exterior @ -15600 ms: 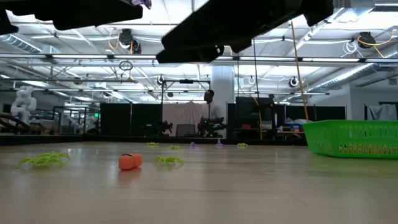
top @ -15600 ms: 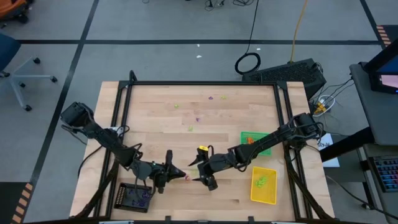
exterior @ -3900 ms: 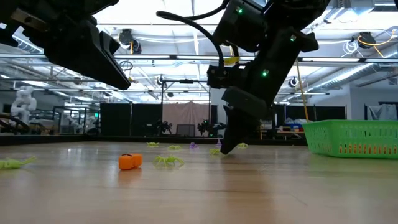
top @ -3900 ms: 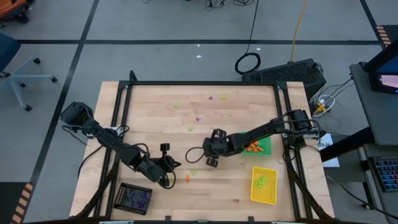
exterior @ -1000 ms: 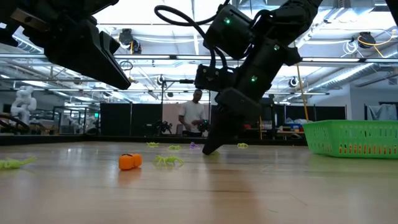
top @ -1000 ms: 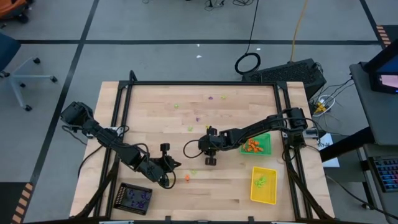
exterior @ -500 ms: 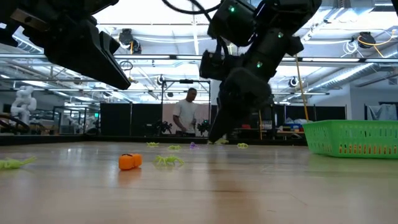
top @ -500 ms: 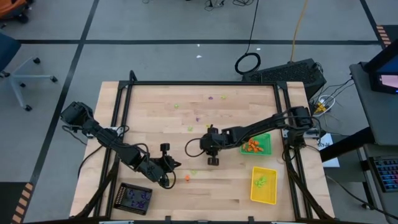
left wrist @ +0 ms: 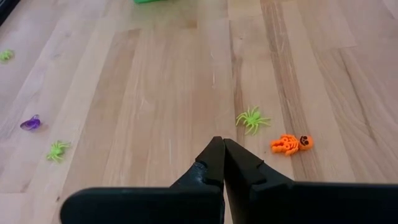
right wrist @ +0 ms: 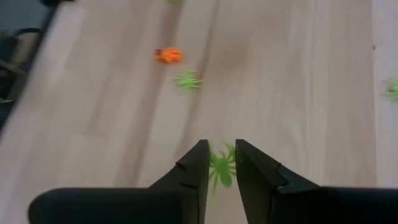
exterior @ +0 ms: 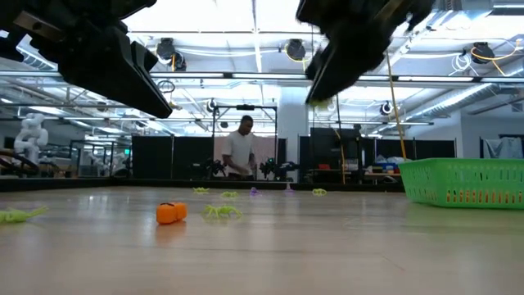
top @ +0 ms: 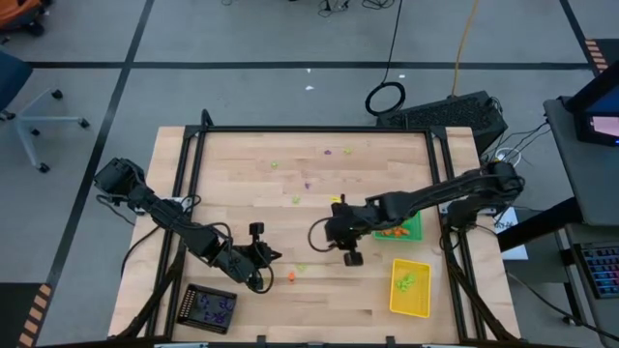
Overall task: Sort Halloween decoration
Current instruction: Put the green spider toy into the yellow bin
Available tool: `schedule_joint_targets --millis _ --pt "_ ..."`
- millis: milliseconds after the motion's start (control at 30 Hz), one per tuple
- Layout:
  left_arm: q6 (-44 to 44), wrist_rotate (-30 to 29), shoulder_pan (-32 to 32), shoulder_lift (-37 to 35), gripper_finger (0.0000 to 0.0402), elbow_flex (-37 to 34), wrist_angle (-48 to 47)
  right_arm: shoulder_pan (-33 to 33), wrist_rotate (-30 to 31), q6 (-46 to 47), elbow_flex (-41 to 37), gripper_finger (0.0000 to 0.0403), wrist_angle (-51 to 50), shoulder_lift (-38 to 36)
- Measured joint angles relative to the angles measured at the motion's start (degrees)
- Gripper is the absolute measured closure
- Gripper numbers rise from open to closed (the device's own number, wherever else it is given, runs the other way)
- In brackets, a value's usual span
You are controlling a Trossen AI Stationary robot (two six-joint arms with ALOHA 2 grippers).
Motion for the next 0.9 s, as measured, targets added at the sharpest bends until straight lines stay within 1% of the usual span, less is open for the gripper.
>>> schedule_joint_targets --millis 133,233,333,400,533,700,900 --pt "0.0 0.0 0.0 0.0 0.0395 0.0 0.05 2.88 0.09 0.04 0.02 0.0344 -2.06 -3.83" --pt "0.0 0.0 -0.02 0.0 0.0395 0.0 0.09 5.24 0.55 0.09 0.04 0.0344 -1.08 -4.66" --pt "-0.01 0.02 -0.01 0.0 0.0395 0.0 0.16 7.8 3.49 0.0 -0.41 0.0344 0.59 -4.66" --pt "-0.02 0.0 0.0 0.0 0.0395 0.0 0.2 8.93 4.99 0.0 -2.47 0.0344 4.68 -4.78" --pt "-0.02 0.02 0.0 0.0 0.0395 0.0 0.22 10.14 5.09 0.48 -7.39 0.0344 11.43 -5.0" --pt "-0.02 0.02 0.0 0.0 0.0395 0.0 0.26 10.28 6.23 0.86 -12.57 0.0344 22.14 -5.11" --pt "-0.03 0.02 -0.02 0.0 0.0395 0.0 0.33 10.24 6.29 -1.35 -19.4 0.0344 41.53 -5.14"
